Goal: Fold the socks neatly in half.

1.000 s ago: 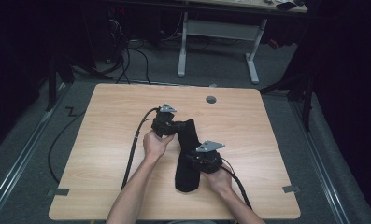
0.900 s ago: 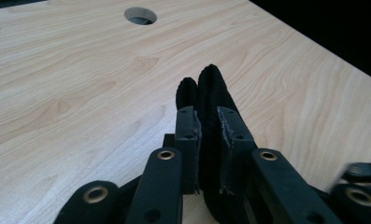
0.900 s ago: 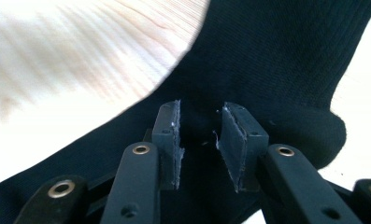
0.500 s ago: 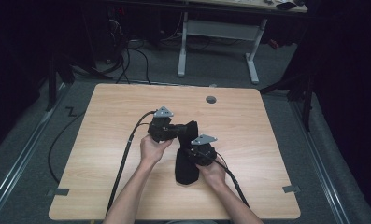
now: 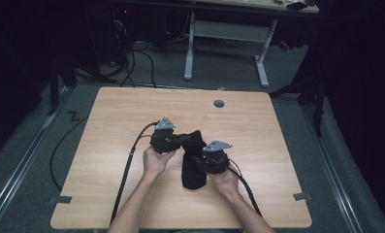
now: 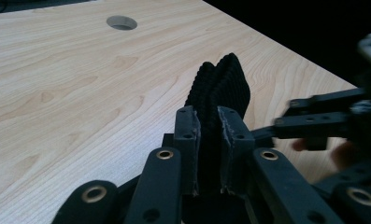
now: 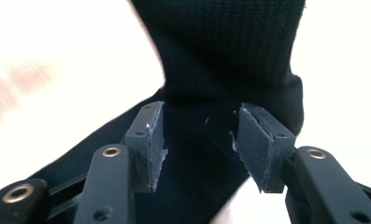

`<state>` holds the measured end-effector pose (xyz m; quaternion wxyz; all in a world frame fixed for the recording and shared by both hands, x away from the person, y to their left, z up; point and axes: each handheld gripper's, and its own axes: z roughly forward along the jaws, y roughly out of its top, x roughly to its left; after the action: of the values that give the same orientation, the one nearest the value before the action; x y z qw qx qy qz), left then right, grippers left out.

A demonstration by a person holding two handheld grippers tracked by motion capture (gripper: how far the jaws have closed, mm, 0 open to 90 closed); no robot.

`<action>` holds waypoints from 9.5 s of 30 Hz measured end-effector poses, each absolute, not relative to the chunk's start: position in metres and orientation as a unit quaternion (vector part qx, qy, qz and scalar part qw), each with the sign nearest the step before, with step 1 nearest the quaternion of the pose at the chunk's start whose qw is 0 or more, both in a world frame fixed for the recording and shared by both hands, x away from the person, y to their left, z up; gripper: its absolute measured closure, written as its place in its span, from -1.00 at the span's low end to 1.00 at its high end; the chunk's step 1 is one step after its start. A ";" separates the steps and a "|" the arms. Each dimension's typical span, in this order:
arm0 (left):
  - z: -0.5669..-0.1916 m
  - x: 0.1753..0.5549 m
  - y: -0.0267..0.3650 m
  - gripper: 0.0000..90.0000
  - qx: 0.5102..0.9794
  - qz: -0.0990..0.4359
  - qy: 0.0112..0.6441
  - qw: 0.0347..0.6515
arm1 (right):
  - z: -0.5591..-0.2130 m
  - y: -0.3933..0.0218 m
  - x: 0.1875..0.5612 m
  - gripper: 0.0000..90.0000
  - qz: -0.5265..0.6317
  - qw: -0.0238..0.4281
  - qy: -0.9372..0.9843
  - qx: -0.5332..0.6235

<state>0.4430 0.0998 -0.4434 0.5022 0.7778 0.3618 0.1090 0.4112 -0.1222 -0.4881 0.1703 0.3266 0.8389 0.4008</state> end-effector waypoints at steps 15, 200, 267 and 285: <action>-0.442 0.435 0.096 0.76 0.785 0.116 0.348 0.499 | -0.507 -0.121 0.391 0.18 0.386 0.157 0.854 0.312; -0.455 0.431 0.096 0.85 0.779 0.138 0.371 0.487 | -0.504 -0.103 0.399 0.01 0.381 0.131 0.860 0.314; -0.486 0.410 0.094 0.61 0.796 0.153 0.388 0.439 | -0.465 -0.124 0.407 0.48 0.412 0.165 0.835 0.327; -0.494 0.379 0.096 0.31 0.820 0.210 0.364 0.387 | -0.481 -0.098 0.443 0.57 0.379 0.118 0.852 0.341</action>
<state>0.3793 0.0957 -0.4945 0.3875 0.8205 0.3638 0.2104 0.4428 -0.0977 -0.4805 0.1184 0.3406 0.8524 0.3787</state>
